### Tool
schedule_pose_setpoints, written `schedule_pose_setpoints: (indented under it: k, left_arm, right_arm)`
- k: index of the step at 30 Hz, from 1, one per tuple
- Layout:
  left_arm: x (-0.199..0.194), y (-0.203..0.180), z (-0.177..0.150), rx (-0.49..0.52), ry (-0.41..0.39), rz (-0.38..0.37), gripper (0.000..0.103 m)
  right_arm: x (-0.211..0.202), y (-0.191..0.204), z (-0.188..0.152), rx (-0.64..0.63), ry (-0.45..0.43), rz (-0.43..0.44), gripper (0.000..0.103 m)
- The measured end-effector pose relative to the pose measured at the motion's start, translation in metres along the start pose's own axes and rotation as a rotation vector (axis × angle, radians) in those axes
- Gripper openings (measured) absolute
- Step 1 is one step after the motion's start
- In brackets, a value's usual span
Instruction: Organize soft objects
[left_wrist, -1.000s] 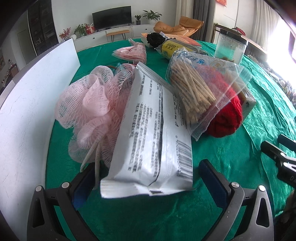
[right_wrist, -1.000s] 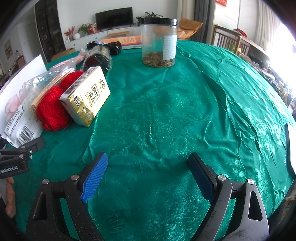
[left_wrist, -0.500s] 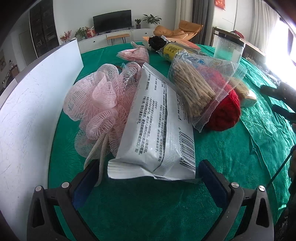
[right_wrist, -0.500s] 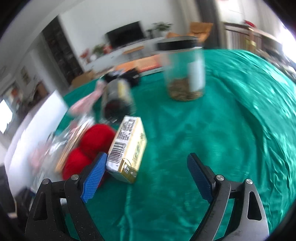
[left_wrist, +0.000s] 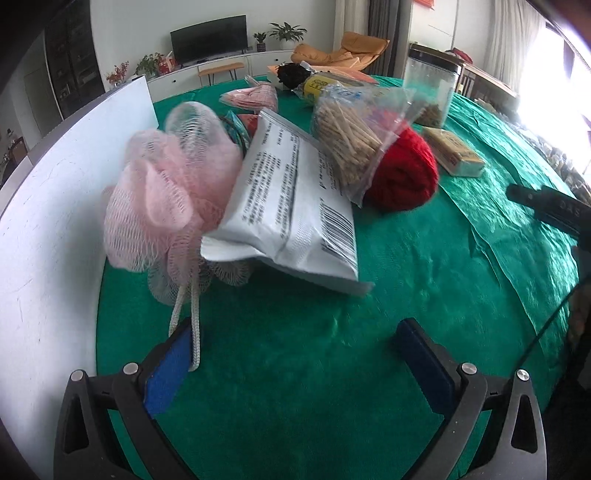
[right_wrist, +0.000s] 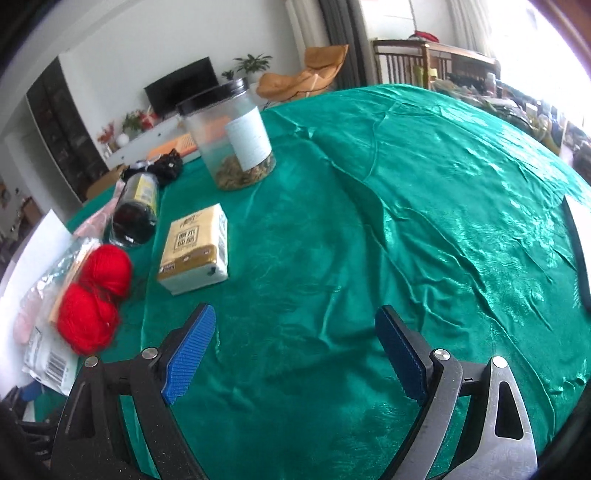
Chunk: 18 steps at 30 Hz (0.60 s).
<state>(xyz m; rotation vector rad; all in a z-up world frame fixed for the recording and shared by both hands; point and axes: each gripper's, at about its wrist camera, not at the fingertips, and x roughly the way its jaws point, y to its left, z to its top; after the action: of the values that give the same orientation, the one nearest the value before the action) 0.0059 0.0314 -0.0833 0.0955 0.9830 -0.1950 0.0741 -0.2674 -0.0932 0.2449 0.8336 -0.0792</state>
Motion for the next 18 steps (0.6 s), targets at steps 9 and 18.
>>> schedule_pose_setpoints:
  k: [9, 18]
  left_arm:
    - [-0.011, -0.002, 0.035, 0.003, -0.042, -0.012, 0.103]
    - [0.035, 0.002, 0.071, -0.095, 0.032, -0.099, 0.103]
  right_arm:
    - [0.004, 0.005, -0.003, -0.034, 0.021, -0.024, 0.091]
    - [0.005, 0.009, -0.002, -0.045, 0.025, -0.034, 0.091]
